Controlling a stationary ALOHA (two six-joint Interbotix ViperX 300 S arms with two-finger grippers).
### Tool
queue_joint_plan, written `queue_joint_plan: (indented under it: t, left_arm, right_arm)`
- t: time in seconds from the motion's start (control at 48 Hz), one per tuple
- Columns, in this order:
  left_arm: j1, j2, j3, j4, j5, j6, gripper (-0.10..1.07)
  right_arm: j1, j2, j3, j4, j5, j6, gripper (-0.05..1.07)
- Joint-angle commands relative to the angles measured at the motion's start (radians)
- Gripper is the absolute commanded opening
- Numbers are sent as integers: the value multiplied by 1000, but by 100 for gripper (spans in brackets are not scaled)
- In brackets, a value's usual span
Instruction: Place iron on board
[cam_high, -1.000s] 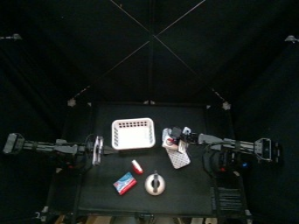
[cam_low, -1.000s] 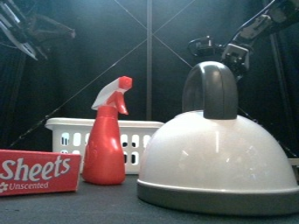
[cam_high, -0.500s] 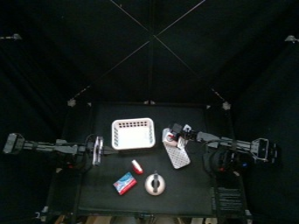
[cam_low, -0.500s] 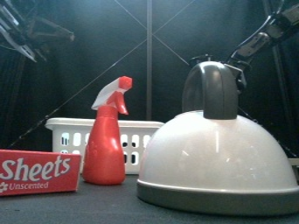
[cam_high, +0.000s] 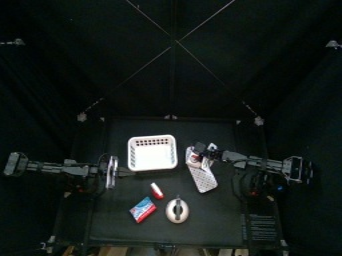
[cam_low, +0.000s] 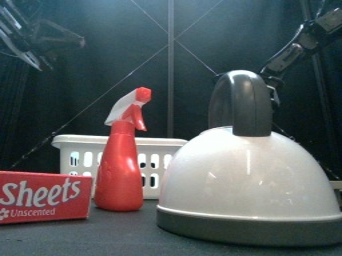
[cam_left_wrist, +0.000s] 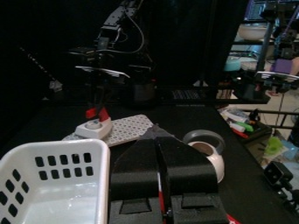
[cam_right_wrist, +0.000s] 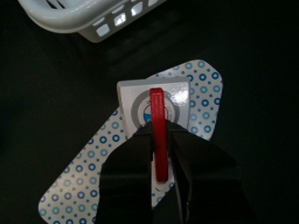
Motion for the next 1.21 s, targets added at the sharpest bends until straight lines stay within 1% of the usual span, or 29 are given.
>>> queue_joint_plan:
  t: [0.0,0.354,0.5,0.667,0.812,0.979,1.188]
  left_arm:
    - [-2,3,-12,2,-11,2,-1]
    - [0,3,-12,2,-11,2,-1]
    - [-2,3,-11,2,-11,2,-1]
    - [-2,3,-9,2,-11,2,-1]
    - [-2,3,-11,2,-11,2,-1]
    - [-2,3,-11,2,-11,2,-1]
    - [-2,3,-9,2,-9,2,-1]
  right_arm:
    - [-3,-3,-32,-2,-11,0,51]
    - [2,9,-37,-3,-15,0,79]
    - [5,0,-37,-3,-17,-2,85]
    - [6,-15,-35,0,-25,-2,85]
    - [11,-58,-29,2,-37,-2,85]
    - [11,-109,8,0,-98,-2,86]
    - [11,-132,44,0,-149,-2,86]
